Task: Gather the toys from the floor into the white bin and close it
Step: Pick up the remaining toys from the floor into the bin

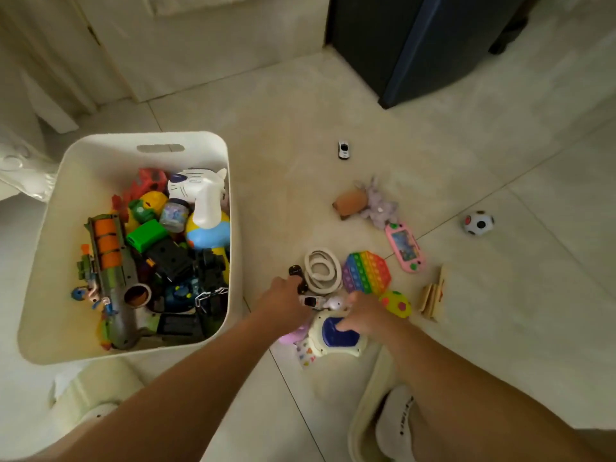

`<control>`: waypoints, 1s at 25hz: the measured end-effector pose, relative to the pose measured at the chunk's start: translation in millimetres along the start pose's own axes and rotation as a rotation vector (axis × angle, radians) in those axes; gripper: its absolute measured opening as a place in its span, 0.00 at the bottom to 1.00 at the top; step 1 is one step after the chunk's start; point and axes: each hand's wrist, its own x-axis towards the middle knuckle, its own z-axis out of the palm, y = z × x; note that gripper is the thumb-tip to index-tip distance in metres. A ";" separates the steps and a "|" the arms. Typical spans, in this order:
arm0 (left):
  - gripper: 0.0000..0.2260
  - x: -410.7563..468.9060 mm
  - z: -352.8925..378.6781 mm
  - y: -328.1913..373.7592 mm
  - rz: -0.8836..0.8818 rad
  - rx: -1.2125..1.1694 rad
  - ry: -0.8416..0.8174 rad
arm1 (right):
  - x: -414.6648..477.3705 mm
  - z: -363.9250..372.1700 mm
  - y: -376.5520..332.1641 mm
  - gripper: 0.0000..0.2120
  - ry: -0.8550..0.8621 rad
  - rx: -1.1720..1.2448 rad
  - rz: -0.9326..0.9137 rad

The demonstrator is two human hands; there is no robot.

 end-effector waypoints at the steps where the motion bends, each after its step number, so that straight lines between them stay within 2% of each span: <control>1: 0.31 5.5 14.0 -8.8 -0.101 -0.031 -0.048 | 2.2 9.0 10.3 0.40 -0.008 0.003 0.012; 3: 0.35 12.2 31.7 -22.8 -0.235 -0.164 -0.073 | 9.1 25.4 26.3 0.47 0.015 0.111 0.041; 7: 0.42 17.8 47.7 -29.9 -0.379 -0.505 -0.081 | 22.0 43.2 40.1 0.48 0.104 0.212 0.091; 9: 0.43 15.6 51.2 -26.9 -0.440 -0.615 -0.080 | 28.3 44.3 42.0 0.50 0.074 0.258 0.119; 11: 0.38 14.3 53.3 -21.9 -0.528 -0.694 -0.054 | 32.8 43.2 41.1 0.55 0.003 0.388 0.191; 13: 0.24 13.6 51.4 -19.6 -0.591 -0.701 -0.118 | 34.8 42.2 39.8 0.57 -0.020 0.487 0.209; 15: 0.10 8.5 43.7 -17.8 -0.585 -0.724 -0.264 | 32.1 34.3 35.9 0.51 -0.032 0.536 0.160; 16: 0.10 6.2 39.6 -18.2 -0.571 -0.789 -0.331 | 27.5 27.6 33.4 0.43 -0.043 0.559 0.117; 18: 0.17 1.7 30.2 -17.2 -0.525 -0.928 -0.415 | 15.7 11.7 31.1 0.27 -0.081 0.651 0.067; 21: 0.28 -6.4 13.5 -14.4 -0.425 -1.107 -0.414 | -0.3 -9.3 35.0 0.24 -0.102 0.923 0.090; 23: 0.38 -7.6 7.3 -16.1 -0.370 -1.224 -0.392 | -10.8 -17.7 35.2 0.18 -0.183 1.110 0.066; 25: 0.37 -10.4 3.8 -14.0 -0.313 -1.356 -0.409 | -20.2 -17.7 33.3 0.14 -0.260 1.199 0.037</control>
